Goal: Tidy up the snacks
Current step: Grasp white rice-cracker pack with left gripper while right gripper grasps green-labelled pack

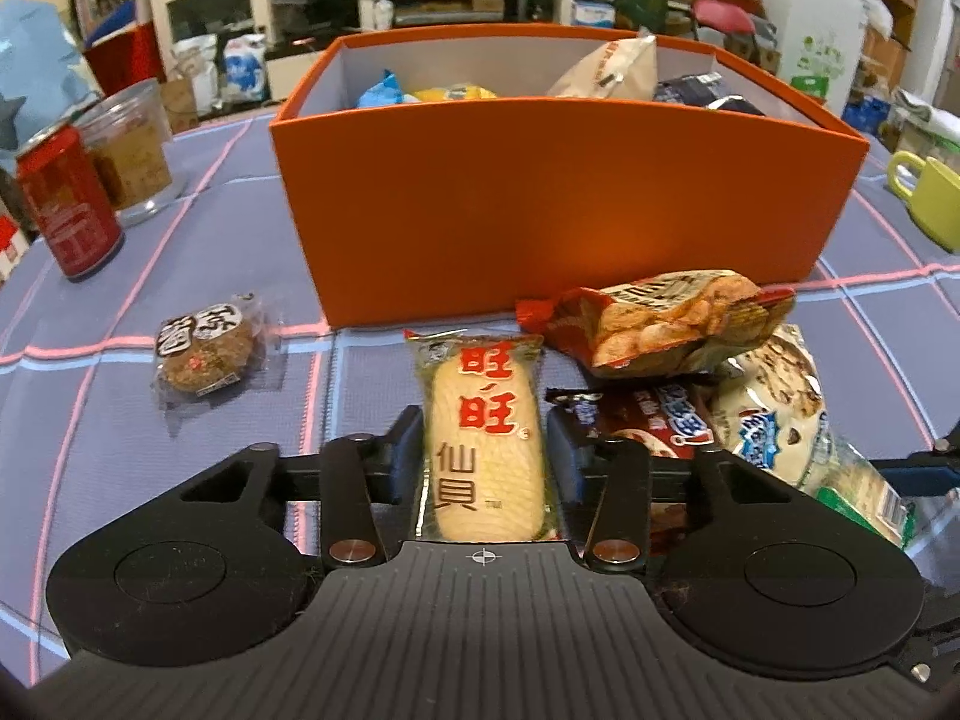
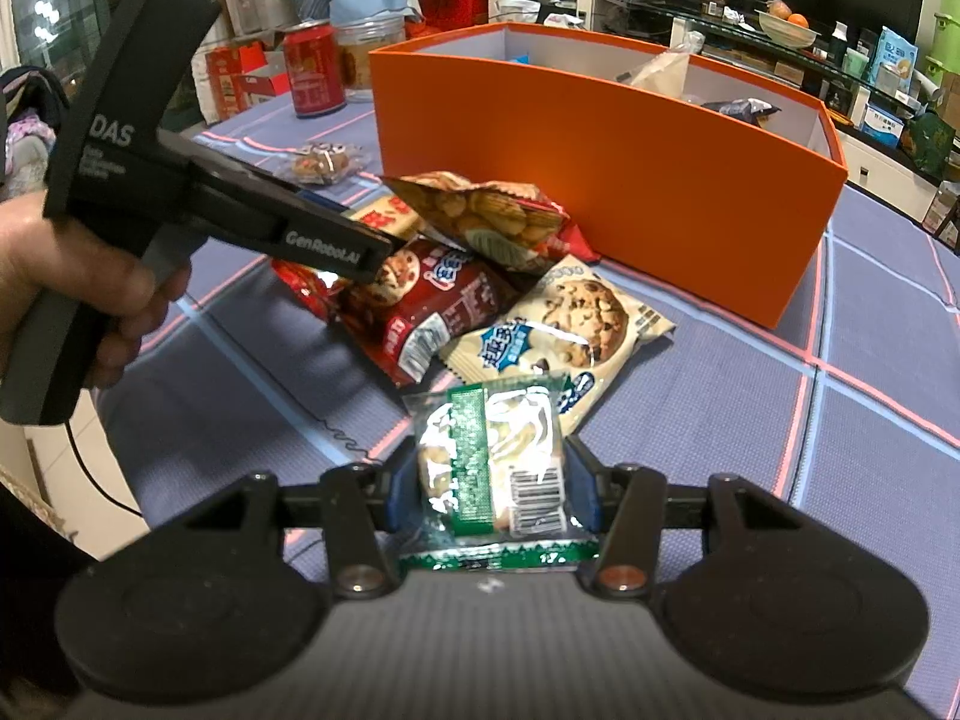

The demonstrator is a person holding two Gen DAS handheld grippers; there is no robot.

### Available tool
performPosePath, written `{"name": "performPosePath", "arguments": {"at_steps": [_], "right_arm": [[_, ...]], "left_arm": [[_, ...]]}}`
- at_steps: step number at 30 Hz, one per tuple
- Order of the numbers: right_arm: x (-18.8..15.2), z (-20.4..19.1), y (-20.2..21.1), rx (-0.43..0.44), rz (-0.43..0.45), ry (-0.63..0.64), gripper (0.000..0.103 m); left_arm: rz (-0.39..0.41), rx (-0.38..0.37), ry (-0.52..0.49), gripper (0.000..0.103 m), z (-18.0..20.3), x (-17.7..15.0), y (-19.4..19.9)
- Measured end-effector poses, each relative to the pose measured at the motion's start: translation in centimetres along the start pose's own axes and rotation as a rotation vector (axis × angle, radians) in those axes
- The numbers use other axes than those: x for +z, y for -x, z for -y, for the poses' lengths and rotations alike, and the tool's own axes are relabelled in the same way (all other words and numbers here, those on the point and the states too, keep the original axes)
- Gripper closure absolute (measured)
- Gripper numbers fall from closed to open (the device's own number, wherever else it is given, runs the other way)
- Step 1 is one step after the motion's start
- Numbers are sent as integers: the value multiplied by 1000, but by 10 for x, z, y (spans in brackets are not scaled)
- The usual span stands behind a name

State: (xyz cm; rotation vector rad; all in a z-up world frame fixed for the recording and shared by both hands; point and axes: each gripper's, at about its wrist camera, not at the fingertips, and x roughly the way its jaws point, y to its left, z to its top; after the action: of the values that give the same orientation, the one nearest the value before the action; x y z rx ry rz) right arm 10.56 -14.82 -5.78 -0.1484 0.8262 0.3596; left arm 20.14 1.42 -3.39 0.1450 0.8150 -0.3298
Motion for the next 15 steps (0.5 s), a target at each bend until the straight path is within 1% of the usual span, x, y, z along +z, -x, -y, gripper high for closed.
{"name": "performPosePath", "arguments": {"at_steps": [2,12,15], "right_arm": [[0,0,0,0,0,0,50],[0,0,0,0,0,-3,50],[0,0,1,-4,0,-3,51]], "left_arm": [[-3,1,-3,94,2,0,1],[-14,-17,33,95,-3,1,3],[-3,-9,45,95,-6,2,7]]}}
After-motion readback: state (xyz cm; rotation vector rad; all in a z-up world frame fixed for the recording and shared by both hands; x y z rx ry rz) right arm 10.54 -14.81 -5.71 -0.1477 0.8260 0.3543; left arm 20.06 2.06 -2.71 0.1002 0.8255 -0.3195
